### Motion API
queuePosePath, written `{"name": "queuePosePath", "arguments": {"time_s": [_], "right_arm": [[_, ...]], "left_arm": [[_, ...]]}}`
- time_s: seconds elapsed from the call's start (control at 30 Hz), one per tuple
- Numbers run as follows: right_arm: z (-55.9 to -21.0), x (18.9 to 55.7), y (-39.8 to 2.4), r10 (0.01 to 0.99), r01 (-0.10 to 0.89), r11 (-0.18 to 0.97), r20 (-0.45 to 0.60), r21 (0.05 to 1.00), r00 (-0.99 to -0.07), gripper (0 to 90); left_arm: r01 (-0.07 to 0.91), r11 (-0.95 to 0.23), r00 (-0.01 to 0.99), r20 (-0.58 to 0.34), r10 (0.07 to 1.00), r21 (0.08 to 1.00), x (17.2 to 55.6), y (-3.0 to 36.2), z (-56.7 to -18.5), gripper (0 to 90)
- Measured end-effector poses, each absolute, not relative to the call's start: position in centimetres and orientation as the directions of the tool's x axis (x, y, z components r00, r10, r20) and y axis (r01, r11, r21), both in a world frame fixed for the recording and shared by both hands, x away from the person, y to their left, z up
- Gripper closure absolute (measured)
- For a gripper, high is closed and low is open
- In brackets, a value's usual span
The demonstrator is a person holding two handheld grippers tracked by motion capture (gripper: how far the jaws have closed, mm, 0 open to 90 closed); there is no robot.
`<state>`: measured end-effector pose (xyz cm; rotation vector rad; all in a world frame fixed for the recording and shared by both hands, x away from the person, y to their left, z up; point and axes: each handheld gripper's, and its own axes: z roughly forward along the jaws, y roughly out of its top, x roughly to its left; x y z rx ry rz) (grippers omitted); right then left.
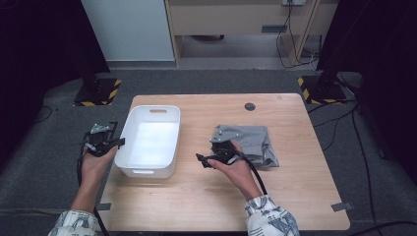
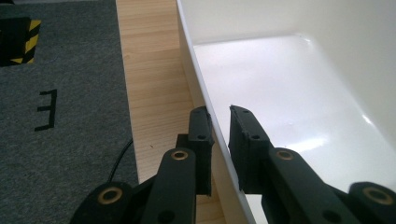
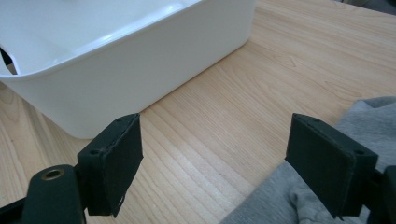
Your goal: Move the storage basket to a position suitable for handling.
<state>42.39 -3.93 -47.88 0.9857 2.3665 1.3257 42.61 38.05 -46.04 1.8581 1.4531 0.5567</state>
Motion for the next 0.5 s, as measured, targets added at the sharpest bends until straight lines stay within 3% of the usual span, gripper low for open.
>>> {"name": "queuePosePath", "arguments": {"time_s": [0.5], "right_arm": [[-47.9,42.5,-4.8,0.691,0.416,0.372,0.051,0.830,-0.721,28.8]], "left_arm": [[0.640,-0.142,0.319,-0.092,0.943,0.755,42.4,35.6,-46.0,75.8]]}}
